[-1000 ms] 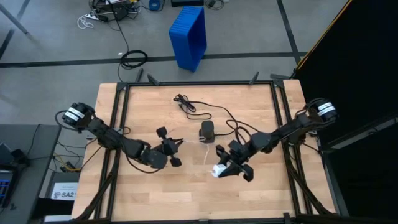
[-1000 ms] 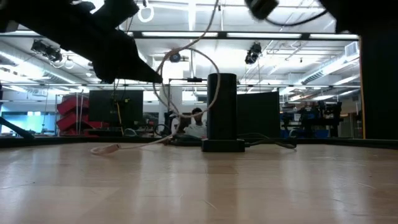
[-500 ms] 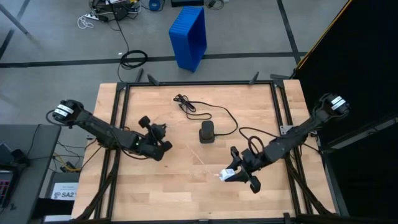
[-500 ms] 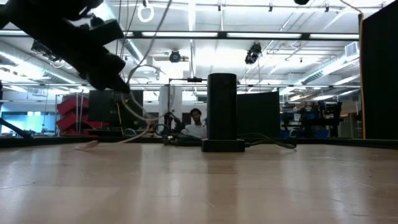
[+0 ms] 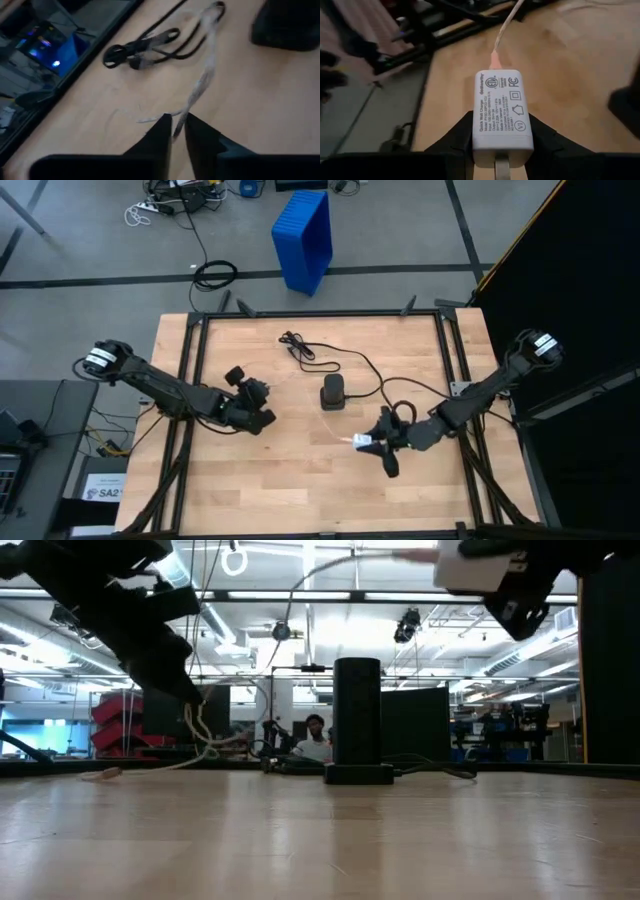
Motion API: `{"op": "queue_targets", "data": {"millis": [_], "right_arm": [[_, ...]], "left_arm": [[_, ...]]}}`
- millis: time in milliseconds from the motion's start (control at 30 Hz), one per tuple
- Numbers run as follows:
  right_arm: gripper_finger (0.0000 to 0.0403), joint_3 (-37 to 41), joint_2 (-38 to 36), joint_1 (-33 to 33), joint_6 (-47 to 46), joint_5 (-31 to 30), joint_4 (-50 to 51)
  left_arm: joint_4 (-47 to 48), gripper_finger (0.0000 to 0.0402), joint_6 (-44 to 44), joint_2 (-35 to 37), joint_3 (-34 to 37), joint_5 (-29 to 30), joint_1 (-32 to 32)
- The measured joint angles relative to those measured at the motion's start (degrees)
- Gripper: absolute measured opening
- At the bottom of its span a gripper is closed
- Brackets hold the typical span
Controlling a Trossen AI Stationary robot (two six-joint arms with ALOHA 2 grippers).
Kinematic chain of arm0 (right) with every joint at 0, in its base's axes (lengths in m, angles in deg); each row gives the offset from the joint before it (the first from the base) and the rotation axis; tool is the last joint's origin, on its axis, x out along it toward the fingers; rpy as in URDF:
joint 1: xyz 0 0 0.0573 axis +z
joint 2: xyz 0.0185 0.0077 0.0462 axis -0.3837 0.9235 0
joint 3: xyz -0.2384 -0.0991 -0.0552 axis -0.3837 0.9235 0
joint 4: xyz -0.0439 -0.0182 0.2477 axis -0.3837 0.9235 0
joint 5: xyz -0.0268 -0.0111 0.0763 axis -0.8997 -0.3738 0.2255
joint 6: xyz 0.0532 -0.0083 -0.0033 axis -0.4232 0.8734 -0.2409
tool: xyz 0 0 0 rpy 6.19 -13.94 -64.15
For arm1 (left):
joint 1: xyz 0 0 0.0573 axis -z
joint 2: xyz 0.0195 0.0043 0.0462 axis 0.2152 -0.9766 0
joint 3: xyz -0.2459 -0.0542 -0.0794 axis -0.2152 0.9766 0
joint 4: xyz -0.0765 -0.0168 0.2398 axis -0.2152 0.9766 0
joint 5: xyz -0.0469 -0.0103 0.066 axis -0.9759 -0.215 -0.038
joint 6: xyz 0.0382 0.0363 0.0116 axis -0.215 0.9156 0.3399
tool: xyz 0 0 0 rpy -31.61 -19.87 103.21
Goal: Plug in charger
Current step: Insert the charger adapter into the black outlet
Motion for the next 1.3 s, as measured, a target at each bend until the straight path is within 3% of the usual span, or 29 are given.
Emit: {"op": "queue_targets", "data": {"millis": [167,233,367,533,867,967,1133,1300], "right_arm": [[0.0088,0.00,0.00,-4.57,2.10,2.13,-0.63],[0.0088,0.00,0.00,-6.51,2.61,3.38,-1.12],[0.0088,-0.02,0.00,-9.95,4.85,7.58,-3.95],[0.0088,-0.06,0.91,-13.74,8.20,14.71,-10.53],[0.0088,-0.03,5.84,-18.20,11.70,28.77,-25.95],[0.0088,-0.07,9.23,-20.04,9.09,34.42,-31.65],[0.0088,-0.23,14.66,-22.47,4.54,38.08,-36.50],[0.0088,-0.29,17.31,-23.45,2.21,40.11,-40.11]], "left_arm": [[8.16,0.0139,-0.43,1.67,-3.34,0.19,0.00],[7.25,0.0161,-0.16,2.34,-4.32,0.35,0.12],[-9.28,0.0189,7.36,2.98,-4.72,-2.01,2.21],[-36.01,0.0197,21.06,0.59,-2.17,-11.62,3.84],[-69.06,0.0198,28.47,-7.91,4.53,-16.91,3.38],[-77.41,0.0198,36.34,-12.58,4.68,-17.27,3.39],[-88.04,0.0198,49.07,-18.01,4.65,-17.02,2.74],[-89.86,0.0199,52.95,-18.21,4.60,-18.38,1.69]]}}
